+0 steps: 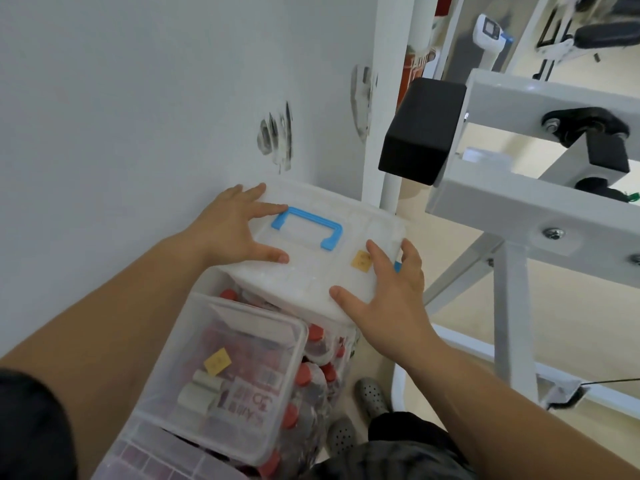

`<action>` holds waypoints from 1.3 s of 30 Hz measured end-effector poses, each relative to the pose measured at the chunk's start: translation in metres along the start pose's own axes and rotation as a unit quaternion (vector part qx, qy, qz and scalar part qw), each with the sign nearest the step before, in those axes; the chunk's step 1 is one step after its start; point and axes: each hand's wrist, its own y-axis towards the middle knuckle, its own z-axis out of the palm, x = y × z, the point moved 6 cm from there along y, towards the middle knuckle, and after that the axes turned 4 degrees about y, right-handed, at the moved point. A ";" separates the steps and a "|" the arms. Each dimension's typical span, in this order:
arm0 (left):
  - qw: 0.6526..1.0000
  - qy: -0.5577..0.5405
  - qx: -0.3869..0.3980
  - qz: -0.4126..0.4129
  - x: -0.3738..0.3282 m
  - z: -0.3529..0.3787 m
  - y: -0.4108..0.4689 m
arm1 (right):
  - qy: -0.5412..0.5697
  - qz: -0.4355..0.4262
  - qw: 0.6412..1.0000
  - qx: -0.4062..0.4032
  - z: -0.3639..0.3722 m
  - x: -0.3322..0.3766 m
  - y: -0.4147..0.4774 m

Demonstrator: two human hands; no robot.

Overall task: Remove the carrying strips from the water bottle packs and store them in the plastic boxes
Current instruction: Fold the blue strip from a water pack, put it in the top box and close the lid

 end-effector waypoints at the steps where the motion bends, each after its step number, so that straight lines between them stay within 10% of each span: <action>1: 1.000 0.001 0.004 0.000 0.001 0.001 0.000 | -0.001 0.000 1.000 0.000 0.002 -0.001 0.001; 22: 0.981 0.103 0.021 0.160 -0.126 0.045 -0.005 | 0.178 -0.005 0.979 -0.097 -0.020 -0.027 0.011; 39: 0.989 -0.004 -0.045 0.141 -0.105 0.018 -0.011 | -0.054 -0.104 0.988 -0.099 -0.028 0.012 0.033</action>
